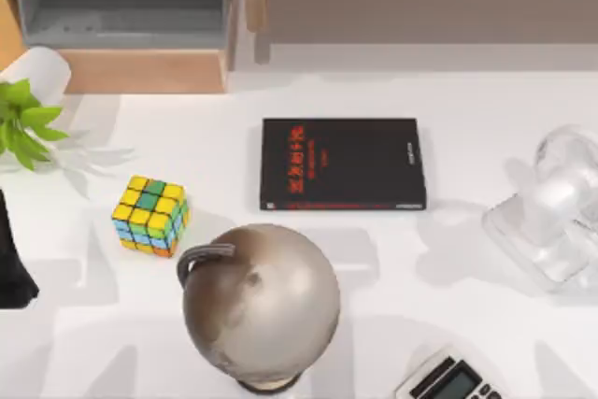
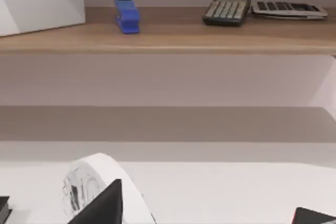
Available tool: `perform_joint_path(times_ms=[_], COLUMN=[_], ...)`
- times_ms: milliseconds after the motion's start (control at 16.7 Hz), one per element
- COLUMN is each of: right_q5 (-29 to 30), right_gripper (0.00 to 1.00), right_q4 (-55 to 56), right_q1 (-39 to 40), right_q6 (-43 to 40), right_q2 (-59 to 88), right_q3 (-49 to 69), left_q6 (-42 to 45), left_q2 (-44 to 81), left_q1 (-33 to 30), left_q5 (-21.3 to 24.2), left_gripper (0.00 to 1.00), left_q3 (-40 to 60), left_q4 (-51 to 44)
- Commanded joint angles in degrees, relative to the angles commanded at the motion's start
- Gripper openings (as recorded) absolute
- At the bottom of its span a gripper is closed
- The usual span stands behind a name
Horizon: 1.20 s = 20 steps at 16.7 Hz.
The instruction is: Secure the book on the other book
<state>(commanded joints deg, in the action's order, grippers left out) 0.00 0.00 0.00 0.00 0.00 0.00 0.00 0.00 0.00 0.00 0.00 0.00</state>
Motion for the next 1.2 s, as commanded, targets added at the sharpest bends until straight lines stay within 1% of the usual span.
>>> perform_joint_path(times_ms=[240,480,660,1200], right_q5=[0.0,0.0,0.0,0.0], right_gripper=[1.0,1.0,1.0,1.0], right_q4=[0.0,0.0,0.0,0.0], right_q1=[0.0,0.0,0.0,0.0], right_q6=[0.0,0.0,0.0,0.0], right_q2=[0.0,0.0,0.0,0.0], right_q3=[0.0,0.0,0.0,0.0], left_q6=[0.0,-0.1,-0.2,-0.4], left_q2=[1.8,12.7,27.1,82.3], left_q1=[-0.5,-2.9,-5.2,-11.7], left_q5=[-0.5,-2.6,-4.5,-10.2], left_gripper=[1.0,1.0,1.0,1.0], left_q3=[1.7,11.3,21.4,52.8], left_q4=[1.1,6.5,11.4,26.1])
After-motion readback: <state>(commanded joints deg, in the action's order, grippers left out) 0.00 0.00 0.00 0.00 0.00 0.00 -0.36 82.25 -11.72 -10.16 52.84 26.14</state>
